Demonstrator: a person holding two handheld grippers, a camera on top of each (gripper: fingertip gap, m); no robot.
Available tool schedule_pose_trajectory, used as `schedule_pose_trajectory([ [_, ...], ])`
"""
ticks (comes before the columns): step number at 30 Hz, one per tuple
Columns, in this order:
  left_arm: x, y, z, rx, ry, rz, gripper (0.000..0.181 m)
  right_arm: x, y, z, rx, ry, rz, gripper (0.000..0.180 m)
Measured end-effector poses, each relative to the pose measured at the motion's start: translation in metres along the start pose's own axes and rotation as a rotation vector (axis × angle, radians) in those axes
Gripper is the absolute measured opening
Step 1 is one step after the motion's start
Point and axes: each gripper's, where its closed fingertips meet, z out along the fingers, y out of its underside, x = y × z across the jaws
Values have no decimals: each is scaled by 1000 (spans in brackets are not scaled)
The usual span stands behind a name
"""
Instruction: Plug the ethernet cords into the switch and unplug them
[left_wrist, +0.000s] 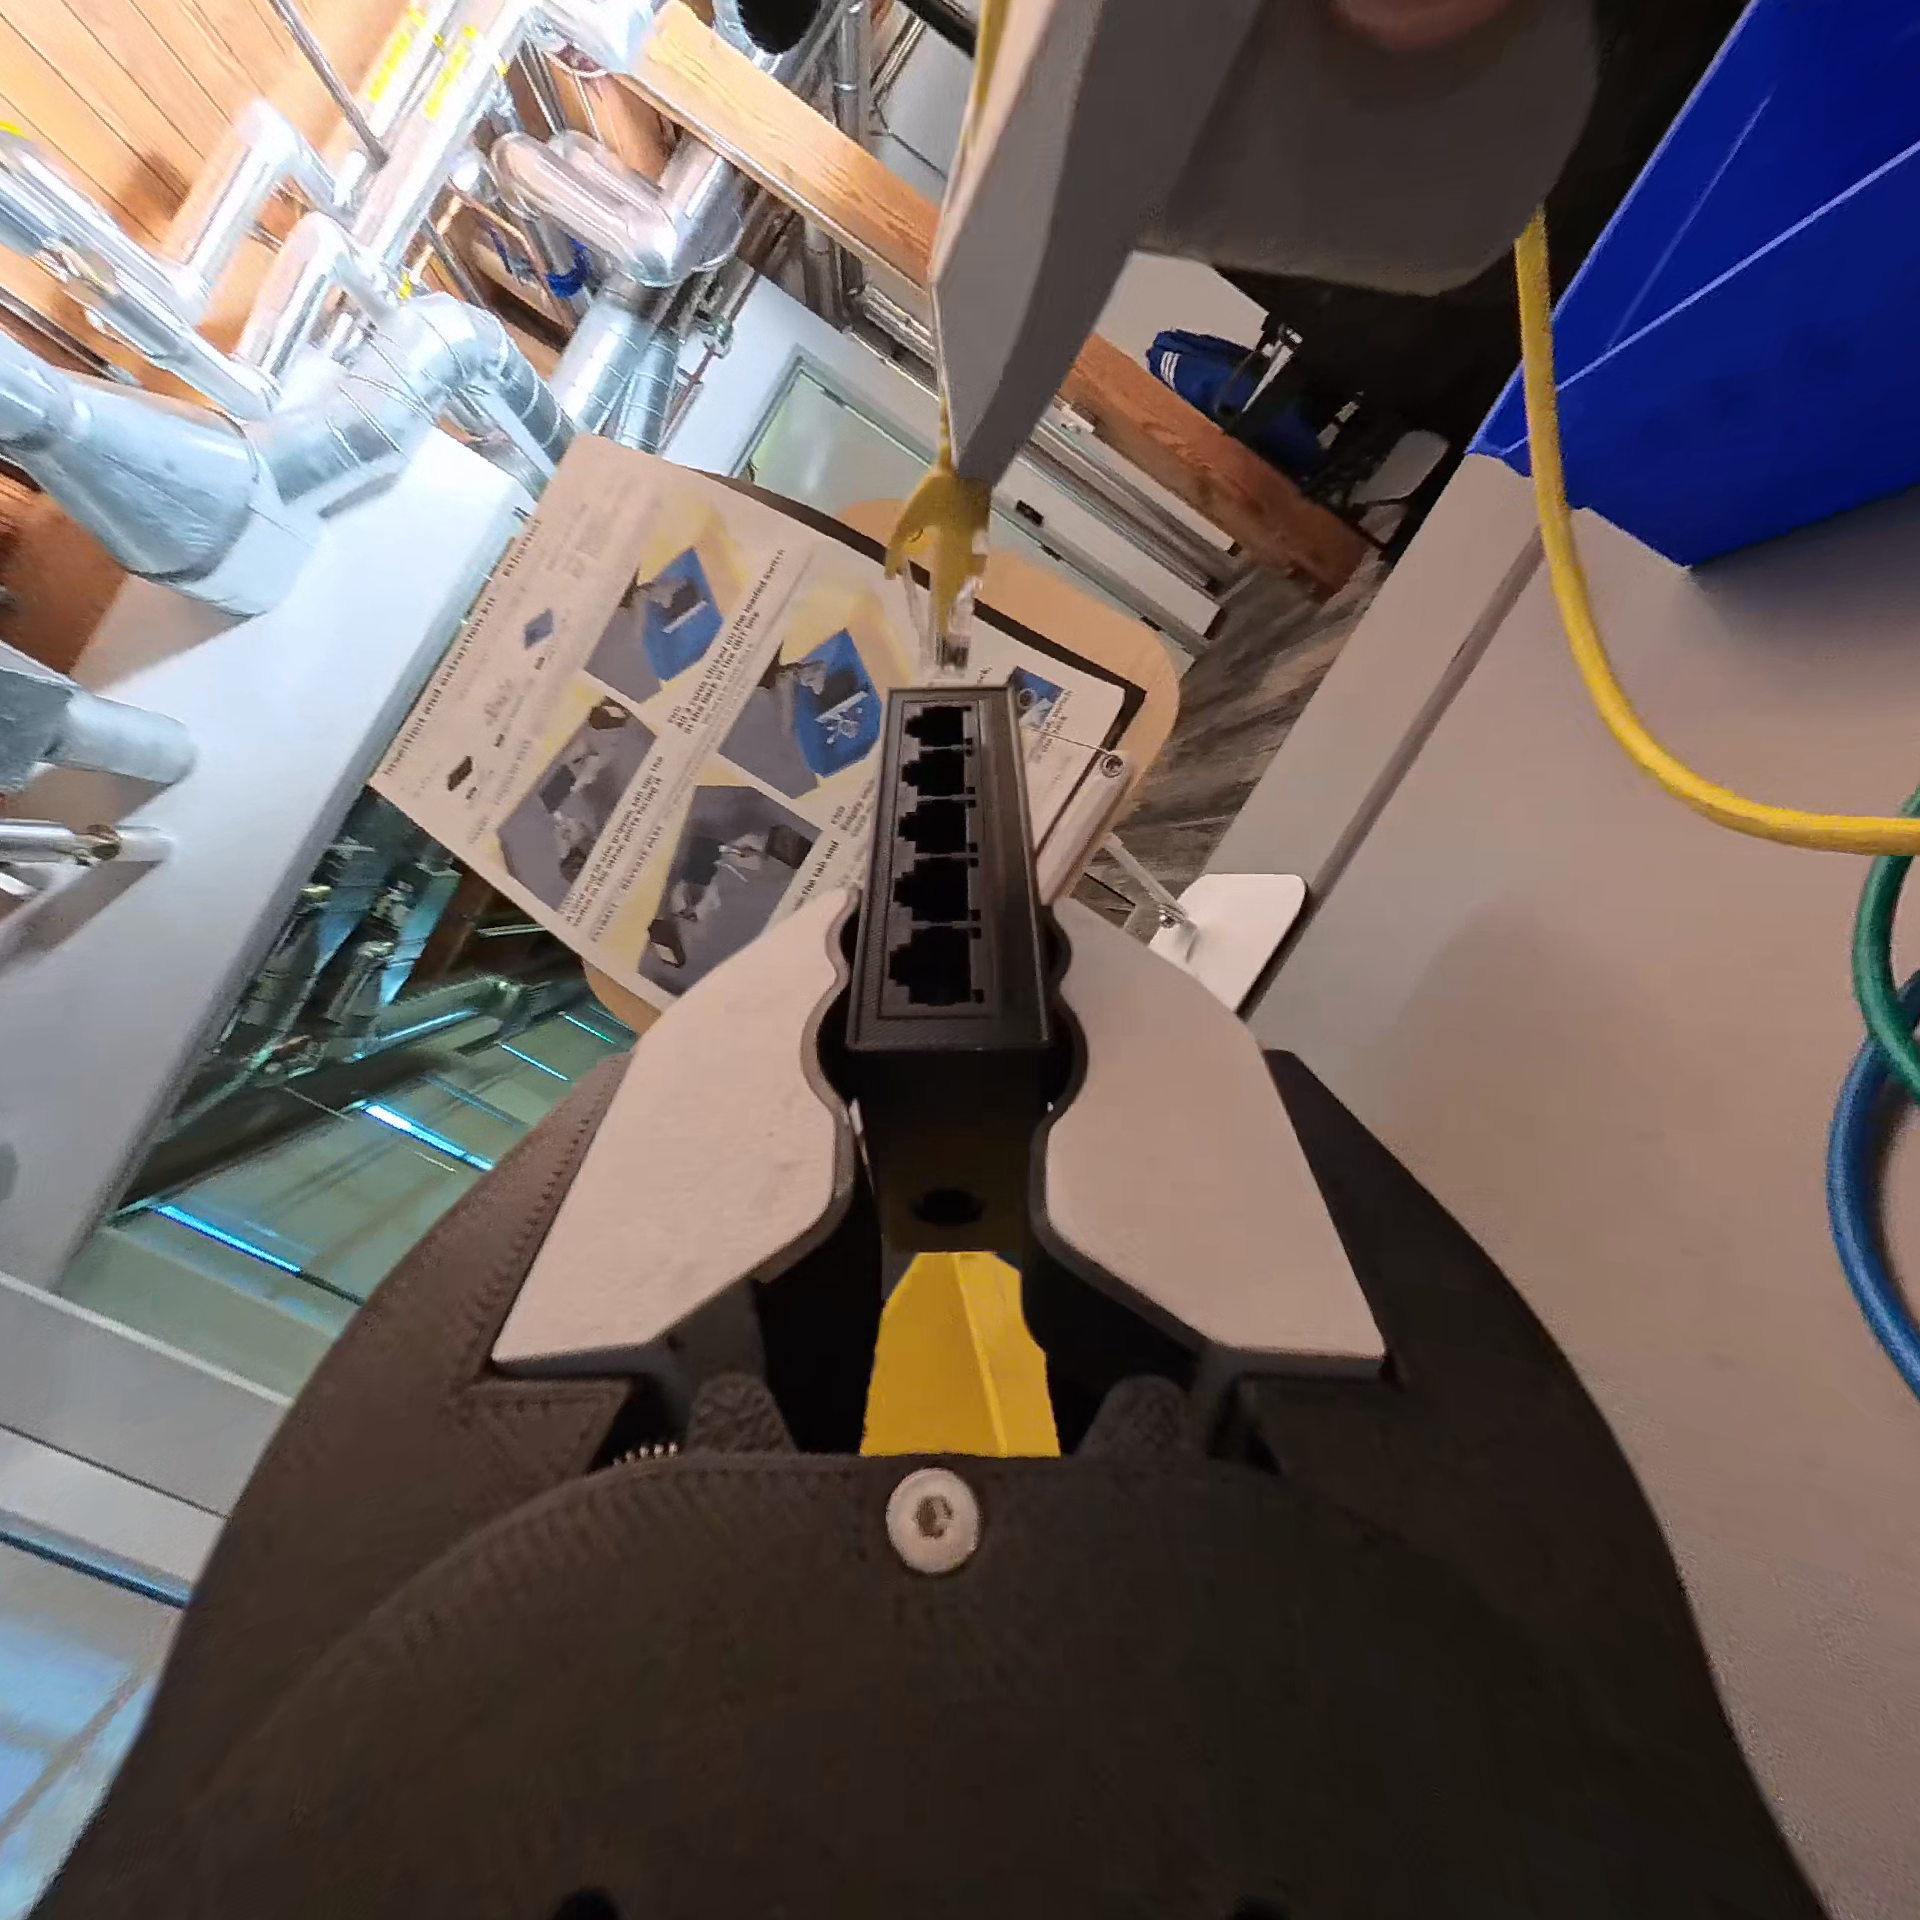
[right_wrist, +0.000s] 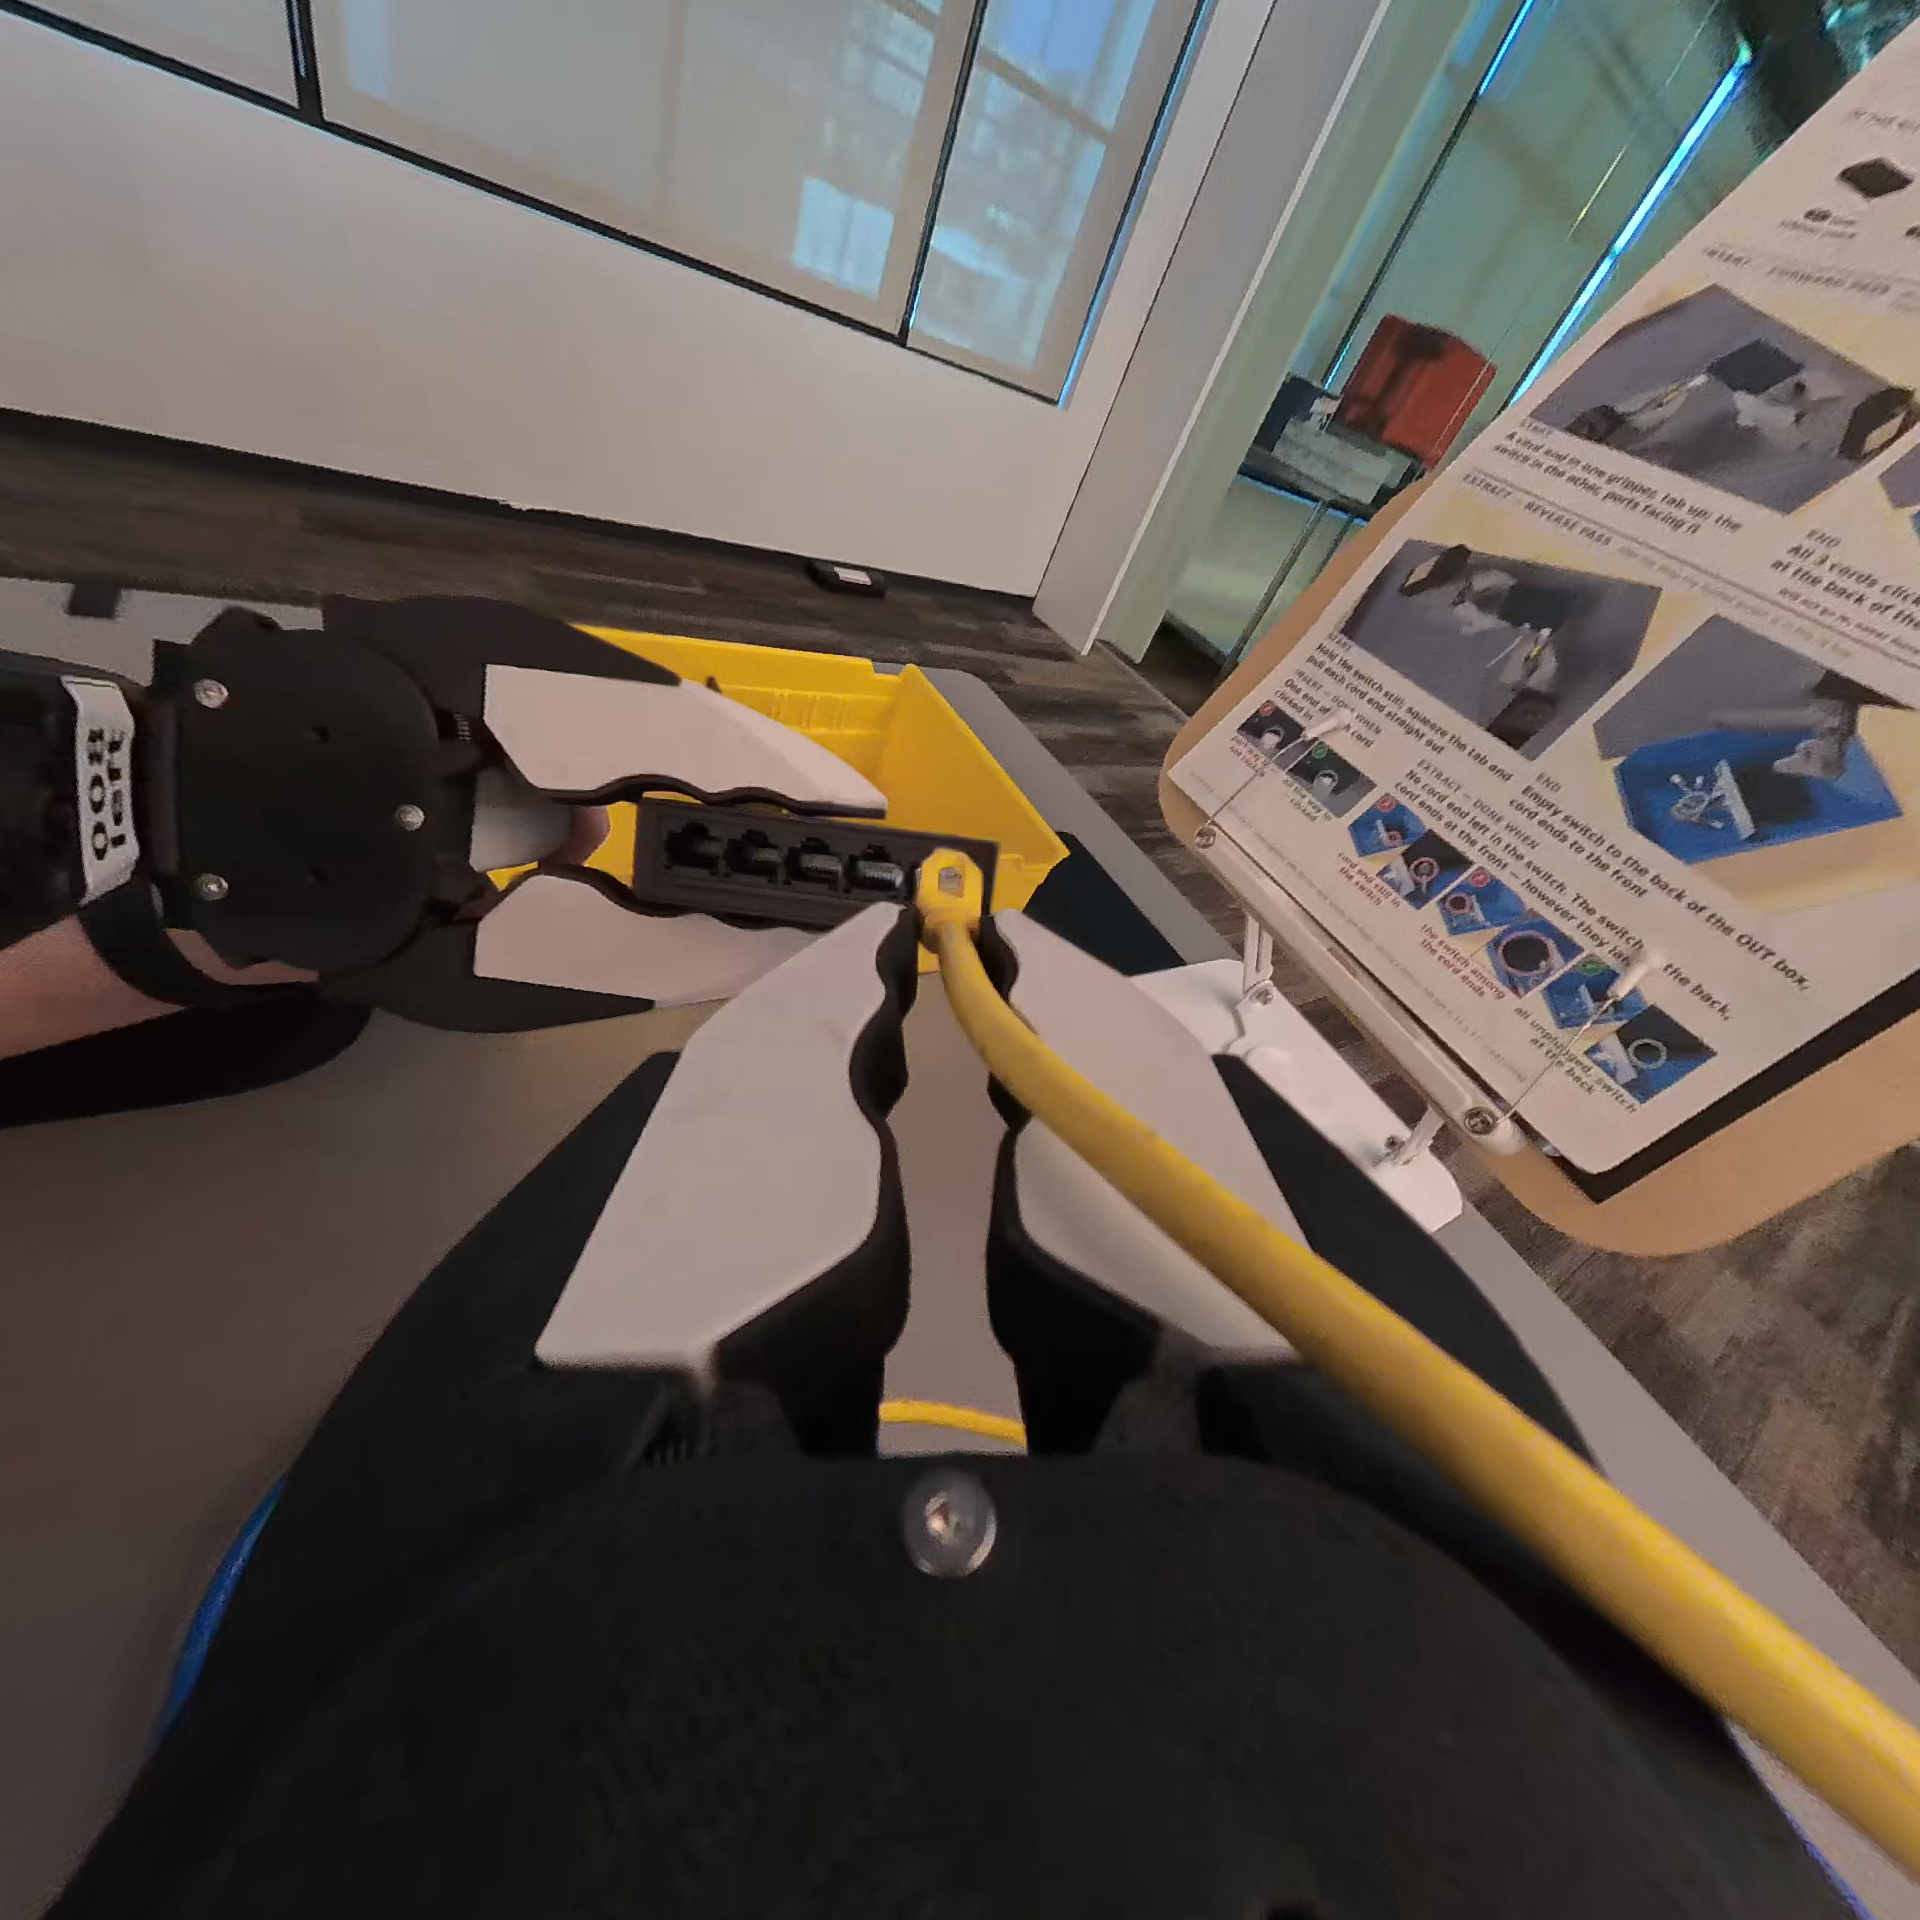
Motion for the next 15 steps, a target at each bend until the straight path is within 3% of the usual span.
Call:
schedule_pose_trajectory([
  [10, -2, -16, -7, 31, -38, 103, 28, -5, 1, 5, 67, -29, -39, 11],
  [15, -12, -28, -15, 48, -74, 194, 29, -9, -10, 0, 219, -26, -95, 11],
])
